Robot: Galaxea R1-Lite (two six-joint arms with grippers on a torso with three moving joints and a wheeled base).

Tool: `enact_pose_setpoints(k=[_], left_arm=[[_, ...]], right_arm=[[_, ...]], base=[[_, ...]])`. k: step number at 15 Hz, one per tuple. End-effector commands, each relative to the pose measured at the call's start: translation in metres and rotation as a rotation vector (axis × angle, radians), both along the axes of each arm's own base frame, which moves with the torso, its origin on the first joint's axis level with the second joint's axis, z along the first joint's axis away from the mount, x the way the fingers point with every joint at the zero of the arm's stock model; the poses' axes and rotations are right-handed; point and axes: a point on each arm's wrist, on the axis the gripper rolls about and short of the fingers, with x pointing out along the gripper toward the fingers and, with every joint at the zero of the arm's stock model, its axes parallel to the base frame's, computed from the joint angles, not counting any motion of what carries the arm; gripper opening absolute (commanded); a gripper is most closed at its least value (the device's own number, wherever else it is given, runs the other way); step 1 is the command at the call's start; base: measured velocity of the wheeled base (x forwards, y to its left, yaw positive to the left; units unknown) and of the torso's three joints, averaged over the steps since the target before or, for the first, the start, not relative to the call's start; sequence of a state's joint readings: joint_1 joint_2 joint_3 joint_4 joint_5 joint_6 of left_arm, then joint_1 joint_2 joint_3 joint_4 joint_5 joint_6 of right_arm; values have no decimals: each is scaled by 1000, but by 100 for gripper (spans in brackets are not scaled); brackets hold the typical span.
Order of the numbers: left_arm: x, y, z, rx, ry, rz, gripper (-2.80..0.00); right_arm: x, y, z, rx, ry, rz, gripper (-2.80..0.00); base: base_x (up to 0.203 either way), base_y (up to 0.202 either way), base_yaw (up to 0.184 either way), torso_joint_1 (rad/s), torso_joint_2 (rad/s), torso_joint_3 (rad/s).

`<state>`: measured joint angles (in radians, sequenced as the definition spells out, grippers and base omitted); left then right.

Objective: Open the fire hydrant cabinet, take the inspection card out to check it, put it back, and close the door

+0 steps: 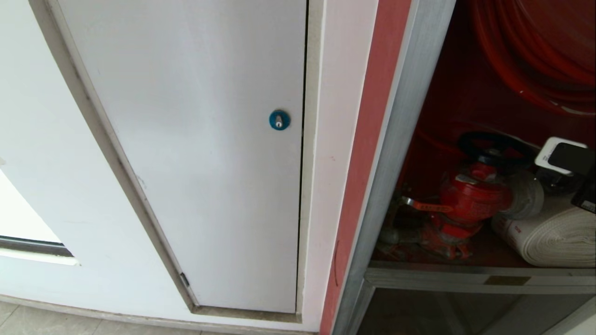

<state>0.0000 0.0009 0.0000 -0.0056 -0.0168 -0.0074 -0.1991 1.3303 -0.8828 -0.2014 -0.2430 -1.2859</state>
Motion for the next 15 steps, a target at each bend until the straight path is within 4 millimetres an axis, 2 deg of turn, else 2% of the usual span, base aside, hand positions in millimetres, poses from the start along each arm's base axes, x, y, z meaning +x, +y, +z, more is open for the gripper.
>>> enact_pose_setpoints(k=[1,7,11,15], left_arm=[[0,0,0,0,0,0,-280],[0,0,0,0,0,0,-280],[0,0,0,0,1,0,-280],[0,0,0,-1,0,0,-280]], right_arm=[[-25,5,10,-23,-46,2,-280],[-106,21,25,-63,-126,6,-280],[-162,34,22,-58,-156,51,-280],[-184,40,19,30,-240,115,-280]], base=[[0,0,0,0,0,0],[0,0,0,0,0,0],[0,0,0,0,0,0],[0,0,0,0,0,0]])
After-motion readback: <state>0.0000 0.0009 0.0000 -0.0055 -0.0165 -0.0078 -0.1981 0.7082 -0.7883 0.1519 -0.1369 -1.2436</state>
